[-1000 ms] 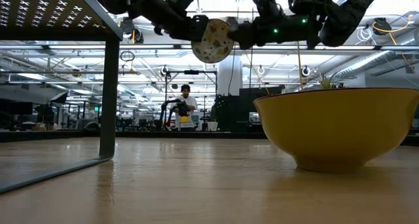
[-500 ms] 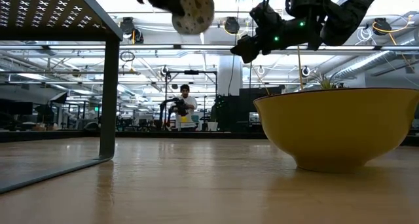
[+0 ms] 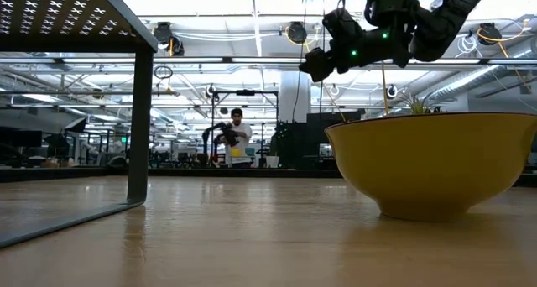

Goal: Pick & Place Mini bowls
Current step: Put the top white patterned bowl on the shelf

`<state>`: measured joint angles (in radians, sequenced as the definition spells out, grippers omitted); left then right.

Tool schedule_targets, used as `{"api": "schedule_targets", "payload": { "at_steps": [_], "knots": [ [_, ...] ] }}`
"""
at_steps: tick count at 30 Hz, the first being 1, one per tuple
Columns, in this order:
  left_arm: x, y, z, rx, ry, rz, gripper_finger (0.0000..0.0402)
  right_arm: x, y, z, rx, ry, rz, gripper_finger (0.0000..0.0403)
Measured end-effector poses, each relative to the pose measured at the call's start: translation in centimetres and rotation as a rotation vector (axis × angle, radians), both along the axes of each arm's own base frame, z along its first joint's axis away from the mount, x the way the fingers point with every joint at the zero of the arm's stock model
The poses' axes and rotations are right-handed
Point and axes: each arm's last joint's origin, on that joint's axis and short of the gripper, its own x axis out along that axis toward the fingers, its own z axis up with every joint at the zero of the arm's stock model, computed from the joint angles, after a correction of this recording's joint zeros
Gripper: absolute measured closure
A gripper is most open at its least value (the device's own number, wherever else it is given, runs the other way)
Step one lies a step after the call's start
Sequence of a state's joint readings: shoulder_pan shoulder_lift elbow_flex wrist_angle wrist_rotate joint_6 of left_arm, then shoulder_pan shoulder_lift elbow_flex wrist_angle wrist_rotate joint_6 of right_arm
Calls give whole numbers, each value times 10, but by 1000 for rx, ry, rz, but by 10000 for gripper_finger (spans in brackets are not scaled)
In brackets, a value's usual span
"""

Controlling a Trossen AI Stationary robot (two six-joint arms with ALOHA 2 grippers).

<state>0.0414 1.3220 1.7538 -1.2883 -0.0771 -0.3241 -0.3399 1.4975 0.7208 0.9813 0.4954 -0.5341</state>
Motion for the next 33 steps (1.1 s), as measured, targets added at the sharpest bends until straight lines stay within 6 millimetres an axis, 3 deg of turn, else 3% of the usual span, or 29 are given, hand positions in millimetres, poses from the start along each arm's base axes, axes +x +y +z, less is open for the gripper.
{"api": "schedule_targets", "payload": {
  "at_steps": [3, 5, 12, 23, 33],
  "knots": [
    [-11, -18, -7, -149, 135, -181, 391, -1, -2, 0, 2, -3, -7, 192],
    [-12, -28, -14, -228, 232, -208, 391, -1, -2, 0, 1, -2, -9, 193],
    [-1, -59, -27, -336, 359, -52, 391, -1, -4, 0, -2, 0, -12, 193],
    [48, -132, -80, -453, 617, 95, 391, -9, -20, 2, -40, 34, -79, 193],
    [48, -172, -92, -460, 572, 231, 391, -13, -27, 2, -2, -10, -97, 193]
  ]
}}
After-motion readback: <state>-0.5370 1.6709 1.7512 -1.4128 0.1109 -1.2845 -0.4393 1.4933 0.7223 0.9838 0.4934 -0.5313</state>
